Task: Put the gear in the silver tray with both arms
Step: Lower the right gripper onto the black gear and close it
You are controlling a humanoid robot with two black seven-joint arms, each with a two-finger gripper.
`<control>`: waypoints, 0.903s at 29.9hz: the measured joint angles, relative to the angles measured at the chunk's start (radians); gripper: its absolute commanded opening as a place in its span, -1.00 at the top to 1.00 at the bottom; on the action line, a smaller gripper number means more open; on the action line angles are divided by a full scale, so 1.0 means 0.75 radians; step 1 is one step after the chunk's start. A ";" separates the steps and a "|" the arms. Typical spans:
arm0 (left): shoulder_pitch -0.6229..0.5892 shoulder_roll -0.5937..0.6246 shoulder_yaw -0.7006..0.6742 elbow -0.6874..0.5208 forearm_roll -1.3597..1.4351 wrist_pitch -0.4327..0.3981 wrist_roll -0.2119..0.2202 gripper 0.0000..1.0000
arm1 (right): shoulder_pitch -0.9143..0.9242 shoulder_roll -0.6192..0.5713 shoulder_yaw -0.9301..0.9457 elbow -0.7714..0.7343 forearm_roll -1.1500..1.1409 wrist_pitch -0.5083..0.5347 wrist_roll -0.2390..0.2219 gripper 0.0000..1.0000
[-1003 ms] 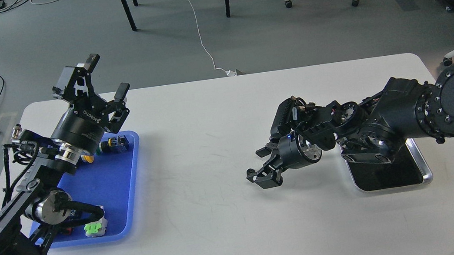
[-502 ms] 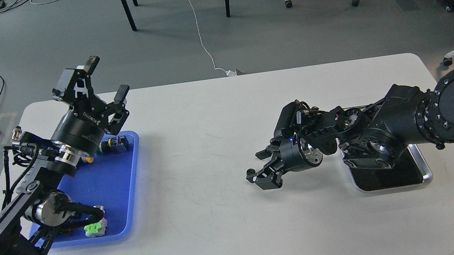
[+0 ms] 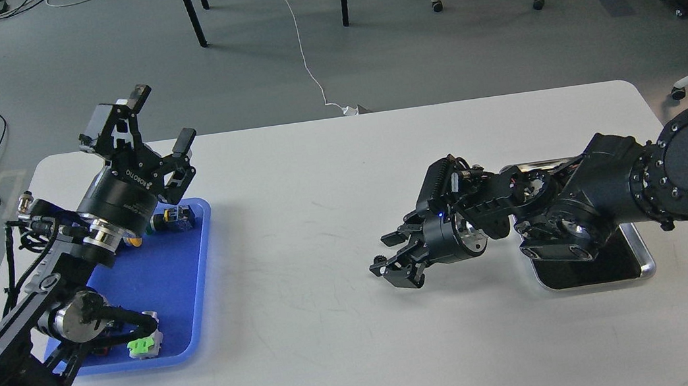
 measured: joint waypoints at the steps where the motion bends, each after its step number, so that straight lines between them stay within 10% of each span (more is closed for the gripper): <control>1: 0.000 0.000 0.000 0.000 0.000 0.000 0.000 -0.96 | -0.003 0.000 0.000 0.000 0.000 -0.002 0.000 -0.19; 27: 0.016 -0.001 -0.018 0.001 0.000 0.000 0.000 -0.96 | -0.018 0.000 -0.004 -0.002 -0.015 -0.030 0.000 0.44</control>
